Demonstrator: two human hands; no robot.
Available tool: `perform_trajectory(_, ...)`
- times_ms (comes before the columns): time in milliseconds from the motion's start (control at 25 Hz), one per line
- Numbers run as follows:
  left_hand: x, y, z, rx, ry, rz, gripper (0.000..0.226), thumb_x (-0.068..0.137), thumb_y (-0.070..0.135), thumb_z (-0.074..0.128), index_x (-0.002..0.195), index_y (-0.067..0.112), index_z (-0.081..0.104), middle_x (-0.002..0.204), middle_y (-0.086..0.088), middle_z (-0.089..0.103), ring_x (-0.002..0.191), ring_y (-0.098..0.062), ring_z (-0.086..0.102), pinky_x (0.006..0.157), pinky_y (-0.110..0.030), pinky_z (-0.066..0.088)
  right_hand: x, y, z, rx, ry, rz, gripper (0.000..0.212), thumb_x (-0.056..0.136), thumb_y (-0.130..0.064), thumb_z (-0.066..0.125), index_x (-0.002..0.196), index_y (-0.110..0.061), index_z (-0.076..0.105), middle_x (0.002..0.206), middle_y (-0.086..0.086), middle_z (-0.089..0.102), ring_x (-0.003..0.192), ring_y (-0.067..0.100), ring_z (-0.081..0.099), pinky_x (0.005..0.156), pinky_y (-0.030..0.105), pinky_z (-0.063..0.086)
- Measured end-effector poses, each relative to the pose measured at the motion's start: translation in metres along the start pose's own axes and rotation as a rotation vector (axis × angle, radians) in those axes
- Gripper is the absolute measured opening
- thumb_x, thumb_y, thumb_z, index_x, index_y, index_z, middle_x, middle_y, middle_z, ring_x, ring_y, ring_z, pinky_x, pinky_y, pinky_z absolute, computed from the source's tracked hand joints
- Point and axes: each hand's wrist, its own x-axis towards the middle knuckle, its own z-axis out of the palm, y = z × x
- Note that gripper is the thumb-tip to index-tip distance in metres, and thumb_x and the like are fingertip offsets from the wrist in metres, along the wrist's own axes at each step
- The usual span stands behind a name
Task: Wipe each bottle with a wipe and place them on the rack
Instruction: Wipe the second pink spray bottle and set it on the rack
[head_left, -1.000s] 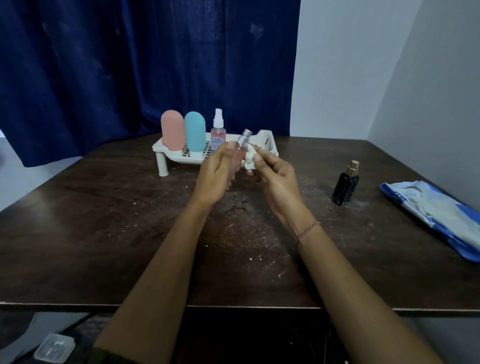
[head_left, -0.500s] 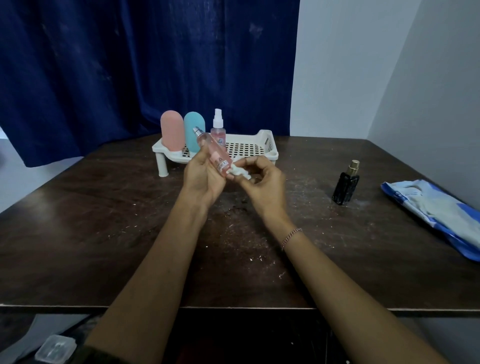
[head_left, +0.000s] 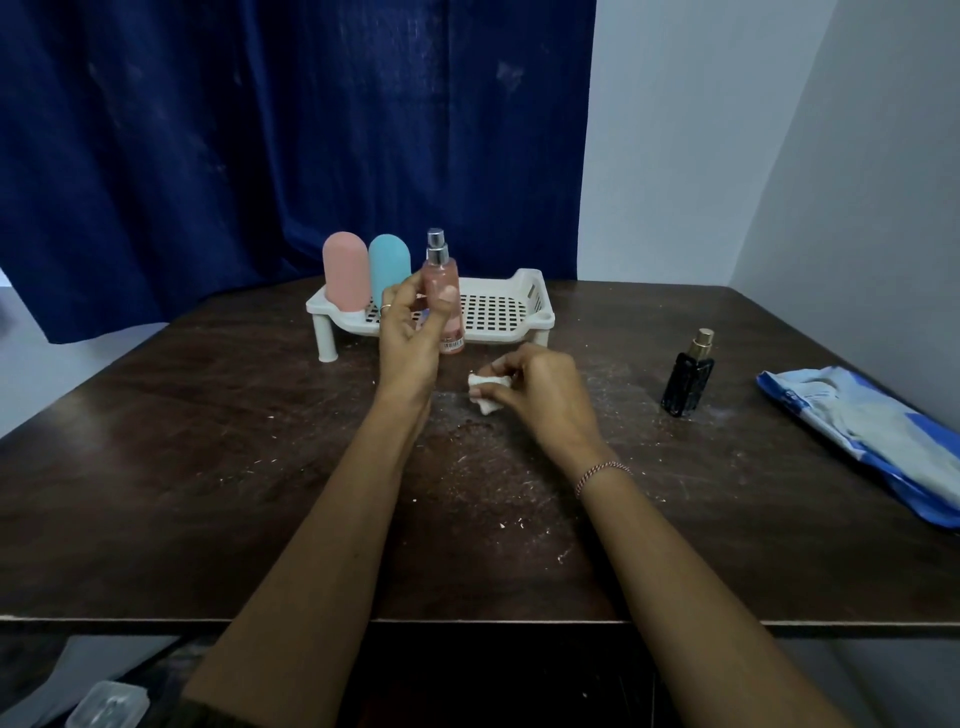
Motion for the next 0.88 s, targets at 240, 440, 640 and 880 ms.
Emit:
perform_trajectory(240, -0.005, 0.000, 0.005, 0.099, -0.026, 0.008, 0.041, 0.087, 0.017, 0.063, 0.126, 0.009, 0.055, 0.114, -0.004, 0.051, 0.096, -0.002, 0.054, 0.076, -0.013, 0.051, 0.002, -0.002, 0.001, 0.123, 0.286, -0.076, 0.015, 0.086, -0.017, 0.063, 0.099, -0.011, 0.067, 0.102, 0.004, 0.059, 0.092, 0.013, 0.057, 0.082, 0.032, 0.053)
perform_trajectory(440, -0.012, 0.001, 0.010, 0.119, -0.046, 0.004, 0.035, 0.083, 0.014, 0.067, 0.117, 0.010, 0.059, 0.107, -0.002, 0.056, 0.089, -0.005, 0.058, 0.068, -0.016, 0.053, 0.003, -0.007, 0.009, 0.250, 0.257, -0.131, 0.029, 0.086, -0.015, 0.062, 0.113, -0.008, 0.055, 0.108, 0.006, 0.056, 0.095, 0.016, 0.058, 0.084, 0.035, 0.053)
perform_trajectory(640, -0.021, 0.002, 0.016, 0.141, -0.114, 0.030, 0.046, 0.075, 0.004, 0.074, 0.117, 0.008, 0.055, 0.097, -0.003, 0.064, 0.075, 0.001, 0.064, 0.062, -0.011, 0.050, 0.004, -0.006, 0.008, 0.264, 0.319, -0.094, 0.029, 0.081, -0.012, 0.068, 0.107, -0.008, 0.056, 0.104, 0.001, 0.053, 0.082, 0.004, 0.055, 0.074, 0.023, 0.053)
perform_trajectory(880, -0.017, 0.002, 0.013, 0.121, -0.113, 0.070, 0.034, 0.076, -0.003, 0.071, 0.109, 0.002, 0.062, 0.097, -0.004, 0.067, 0.084, -0.001, 0.065, 0.067, -0.013, 0.052, 0.014, -0.004, -0.002, 0.276, 0.389, -0.017, 0.032, 0.079, -0.013, 0.072, 0.108, -0.001, 0.064, 0.099, 0.005, 0.057, 0.069, -0.005, 0.053, 0.065, 0.000, 0.043)
